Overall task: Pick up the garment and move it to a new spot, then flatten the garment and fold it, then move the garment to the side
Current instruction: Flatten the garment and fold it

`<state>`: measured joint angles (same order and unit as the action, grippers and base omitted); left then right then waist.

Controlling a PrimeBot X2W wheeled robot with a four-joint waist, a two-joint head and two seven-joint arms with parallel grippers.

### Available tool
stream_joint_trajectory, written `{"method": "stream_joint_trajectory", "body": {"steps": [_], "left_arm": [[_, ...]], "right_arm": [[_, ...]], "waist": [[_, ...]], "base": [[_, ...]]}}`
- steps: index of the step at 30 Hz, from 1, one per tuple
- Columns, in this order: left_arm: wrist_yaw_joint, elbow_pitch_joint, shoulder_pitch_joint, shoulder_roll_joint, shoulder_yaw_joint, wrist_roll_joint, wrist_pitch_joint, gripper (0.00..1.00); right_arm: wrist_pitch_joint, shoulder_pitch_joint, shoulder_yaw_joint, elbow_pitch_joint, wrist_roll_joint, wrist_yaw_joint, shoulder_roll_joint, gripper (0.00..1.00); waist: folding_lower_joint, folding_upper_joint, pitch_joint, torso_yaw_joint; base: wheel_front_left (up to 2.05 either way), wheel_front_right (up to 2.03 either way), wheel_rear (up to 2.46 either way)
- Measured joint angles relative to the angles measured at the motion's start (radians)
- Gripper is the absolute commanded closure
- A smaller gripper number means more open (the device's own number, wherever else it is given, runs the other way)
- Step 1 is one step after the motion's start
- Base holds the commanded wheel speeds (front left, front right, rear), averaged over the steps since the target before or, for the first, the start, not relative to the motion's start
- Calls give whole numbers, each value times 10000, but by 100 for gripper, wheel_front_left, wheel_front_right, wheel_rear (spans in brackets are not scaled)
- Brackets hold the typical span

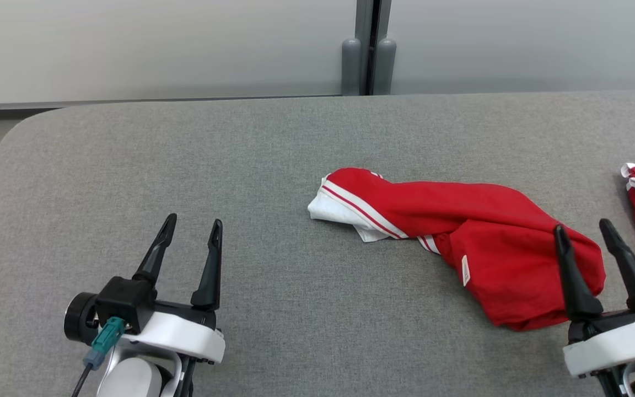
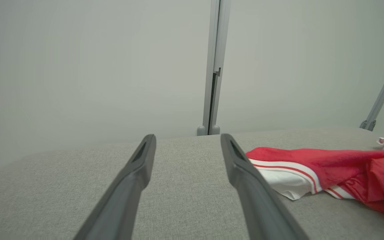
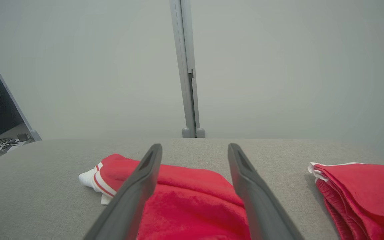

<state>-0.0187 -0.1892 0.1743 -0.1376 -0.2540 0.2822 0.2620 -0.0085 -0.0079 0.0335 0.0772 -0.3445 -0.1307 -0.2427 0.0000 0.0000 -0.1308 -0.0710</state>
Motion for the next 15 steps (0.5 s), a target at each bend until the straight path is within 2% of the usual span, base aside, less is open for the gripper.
{"method": "stream_joint_trajectory", "body": {"steps": [8,15], "left_arm": [[-125,2,-532,-67,-13,84,-50,0],[-192,84,-652,-130,-21,115,-153,0]], "right_arm": [[443,663,105,454,360,0,477,0],[527,755,29,583,378,0,600,0]], "waist": [[0,0,457,63],[0,0,468,132]], "base": [[0,0,0],[0,0,0]]}}
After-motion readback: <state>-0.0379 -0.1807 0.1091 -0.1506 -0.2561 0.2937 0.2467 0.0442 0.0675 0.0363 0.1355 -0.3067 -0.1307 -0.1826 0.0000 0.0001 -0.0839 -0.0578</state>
